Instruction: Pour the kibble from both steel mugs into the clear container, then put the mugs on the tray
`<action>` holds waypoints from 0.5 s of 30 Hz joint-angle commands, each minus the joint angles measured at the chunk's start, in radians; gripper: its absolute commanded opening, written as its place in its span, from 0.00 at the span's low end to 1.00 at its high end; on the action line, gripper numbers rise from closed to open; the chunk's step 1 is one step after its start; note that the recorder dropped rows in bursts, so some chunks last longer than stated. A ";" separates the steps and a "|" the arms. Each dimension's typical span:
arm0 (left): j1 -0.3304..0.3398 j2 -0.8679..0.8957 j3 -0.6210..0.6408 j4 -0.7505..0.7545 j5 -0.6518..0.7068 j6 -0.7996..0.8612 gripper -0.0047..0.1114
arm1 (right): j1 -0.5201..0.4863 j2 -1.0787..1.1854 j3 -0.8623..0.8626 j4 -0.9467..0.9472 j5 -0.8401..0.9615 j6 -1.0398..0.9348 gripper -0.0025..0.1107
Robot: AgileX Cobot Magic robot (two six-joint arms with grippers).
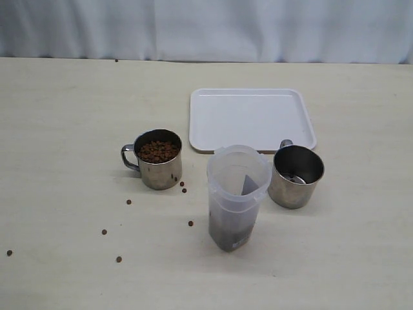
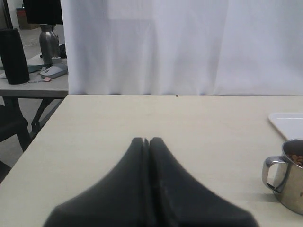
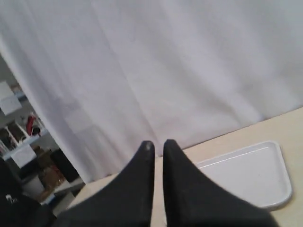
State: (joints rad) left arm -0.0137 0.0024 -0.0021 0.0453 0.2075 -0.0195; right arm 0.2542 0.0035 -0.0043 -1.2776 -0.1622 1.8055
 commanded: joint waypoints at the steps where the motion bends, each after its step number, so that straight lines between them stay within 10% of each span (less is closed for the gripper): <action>1: 0.001 -0.002 0.002 -0.001 -0.011 -0.003 0.04 | 0.004 -0.003 0.004 0.296 0.089 -0.190 0.07; 8: 0.001 -0.002 0.002 -0.001 -0.011 -0.003 0.04 | 0.002 -0.003 0.004 1.228 0.142 -1.441 0.07; 15: 0.001 -0.002 0.002 -0.001 -0.011 -0.003 0.04 | 0.002 -0.003 0.004 1.312 0.238 -1.824 0.07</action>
State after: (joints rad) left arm -0.0137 0.0024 -0.0021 0.0453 0.2075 -0.0195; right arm 0.2547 0.0035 -0.0043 0.0109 0.0295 0.1006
